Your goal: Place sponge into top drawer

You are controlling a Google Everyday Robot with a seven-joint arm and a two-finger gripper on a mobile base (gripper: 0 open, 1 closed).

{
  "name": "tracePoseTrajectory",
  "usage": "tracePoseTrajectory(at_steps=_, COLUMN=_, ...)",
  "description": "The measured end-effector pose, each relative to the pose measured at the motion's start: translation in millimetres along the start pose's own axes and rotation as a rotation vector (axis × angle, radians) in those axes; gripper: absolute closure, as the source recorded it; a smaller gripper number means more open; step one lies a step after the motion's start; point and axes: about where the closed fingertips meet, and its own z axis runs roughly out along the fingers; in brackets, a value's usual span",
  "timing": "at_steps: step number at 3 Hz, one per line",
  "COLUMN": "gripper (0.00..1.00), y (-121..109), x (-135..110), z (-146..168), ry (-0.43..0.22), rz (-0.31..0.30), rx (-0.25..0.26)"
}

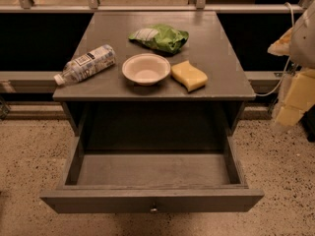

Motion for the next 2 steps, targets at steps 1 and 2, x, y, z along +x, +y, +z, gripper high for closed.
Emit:
tracePoseTrajectory(at_steps=1, gripper=0.0, y=0, x=0, z=0, ry=0.0, rz=0.0, rx=0.0)
tracePoseTrajectory(at_steps=2, gripper=0.0, y=-22, x=-13, z=11, ry=-0.027, rz=0.012, rx=0.047)
